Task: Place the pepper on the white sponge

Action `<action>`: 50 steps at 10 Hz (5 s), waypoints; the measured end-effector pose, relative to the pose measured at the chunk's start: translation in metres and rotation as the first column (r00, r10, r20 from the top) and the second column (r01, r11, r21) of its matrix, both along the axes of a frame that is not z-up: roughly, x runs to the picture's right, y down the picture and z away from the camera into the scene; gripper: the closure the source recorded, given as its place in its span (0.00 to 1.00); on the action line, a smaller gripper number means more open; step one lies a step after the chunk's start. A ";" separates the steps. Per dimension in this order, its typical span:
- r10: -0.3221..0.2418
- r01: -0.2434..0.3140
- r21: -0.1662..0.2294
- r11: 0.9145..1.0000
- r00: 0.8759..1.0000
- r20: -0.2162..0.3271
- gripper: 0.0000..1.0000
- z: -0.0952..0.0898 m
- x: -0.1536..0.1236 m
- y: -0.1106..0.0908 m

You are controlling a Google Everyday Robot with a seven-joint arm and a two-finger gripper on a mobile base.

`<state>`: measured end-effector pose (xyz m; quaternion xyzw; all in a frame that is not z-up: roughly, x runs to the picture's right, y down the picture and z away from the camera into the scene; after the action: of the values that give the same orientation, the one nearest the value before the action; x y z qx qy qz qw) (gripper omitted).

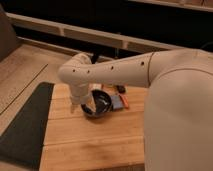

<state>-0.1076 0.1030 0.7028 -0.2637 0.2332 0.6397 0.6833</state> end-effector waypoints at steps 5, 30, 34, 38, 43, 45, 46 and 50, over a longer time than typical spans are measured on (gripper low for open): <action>0.000 0.000 0.000 1.000 1.000 0.000 0.35 0.000 0.000 0.000; -0.131 0.123 0.234 0.964 0.991 0.018 0.35 0.012 0.064 -0.078; -0.198 0.201 0.163 0.966 0.980 -0.037 0.35 0.058 0.108 -0.060; -0.139 0.157 0.240 0.958 0.986 -0.092 0.35 0.079 0.176 -0.097; -0.109 0.136 0.259 0.956 0.988 -0.113 0.35 0.080 0.195 -0.103; -0.077 0.116 0.215 0.970 0.980 -0.183 0.35 0.096 0.232 -0.089; -0.055 0.099 0.194 0.976 0.974 -0.219 0.35 0.103 0.255 -0.081; 0.040 0.016 0.204 0.979 0.962 -0.268 0.35 0.141 0.321 -0.082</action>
<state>0.2136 0.0213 0.8438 -0.1034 0.2558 0.6944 0.6646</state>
